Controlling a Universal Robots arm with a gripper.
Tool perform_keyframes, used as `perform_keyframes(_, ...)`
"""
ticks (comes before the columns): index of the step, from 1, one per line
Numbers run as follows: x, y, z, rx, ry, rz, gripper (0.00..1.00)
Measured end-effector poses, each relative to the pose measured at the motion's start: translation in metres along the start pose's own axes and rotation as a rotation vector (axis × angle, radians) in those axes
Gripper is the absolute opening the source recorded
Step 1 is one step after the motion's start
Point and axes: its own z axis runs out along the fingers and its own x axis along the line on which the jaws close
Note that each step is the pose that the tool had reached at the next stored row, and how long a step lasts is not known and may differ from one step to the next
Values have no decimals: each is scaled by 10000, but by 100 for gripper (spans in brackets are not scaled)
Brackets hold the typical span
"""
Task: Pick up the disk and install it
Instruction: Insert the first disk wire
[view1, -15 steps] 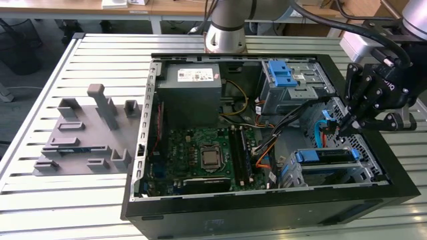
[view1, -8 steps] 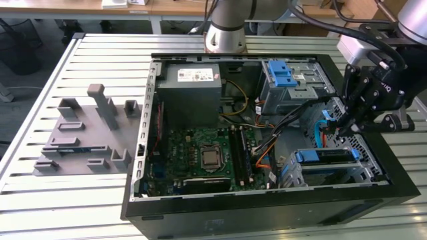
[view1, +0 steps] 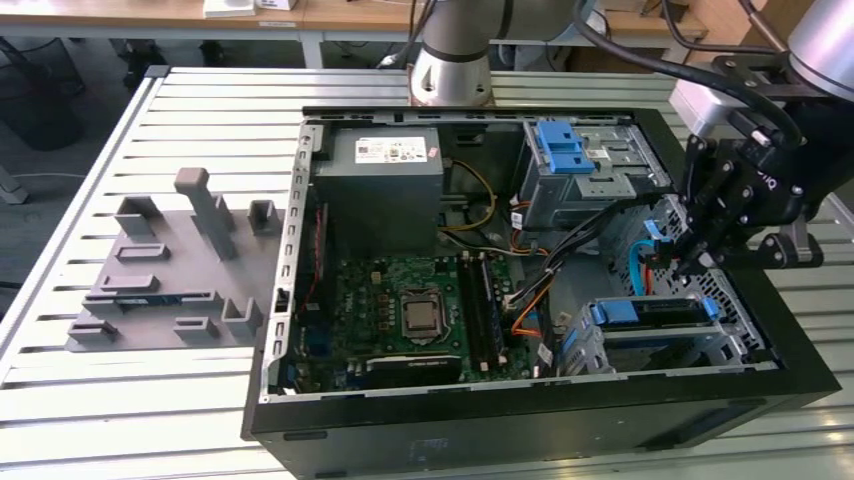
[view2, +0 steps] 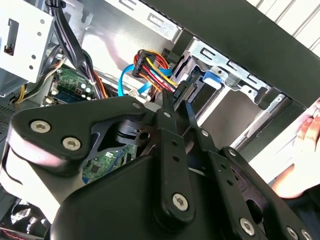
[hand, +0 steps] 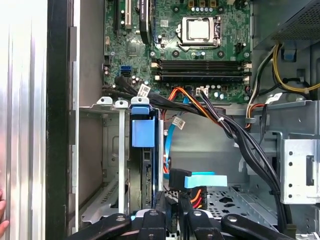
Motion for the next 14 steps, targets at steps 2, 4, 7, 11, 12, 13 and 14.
perform_keyframes(2,0,0,2,0,3,0,25)
perform_keyframes(4,0,0,4,0,1,0,23)
perform_keyframes(7,0,0,8,0,-88,-1,16)
perform_keyframes(11,7,3,25,7,-166,-4,16)
perform_keyframes(12,15,7,33,10,-164,-2,16)
perform_keyframes(13,26,11,43,13,-163,-1,16)
perform_keyframes(14,37,18,56,18,-165,0,16)
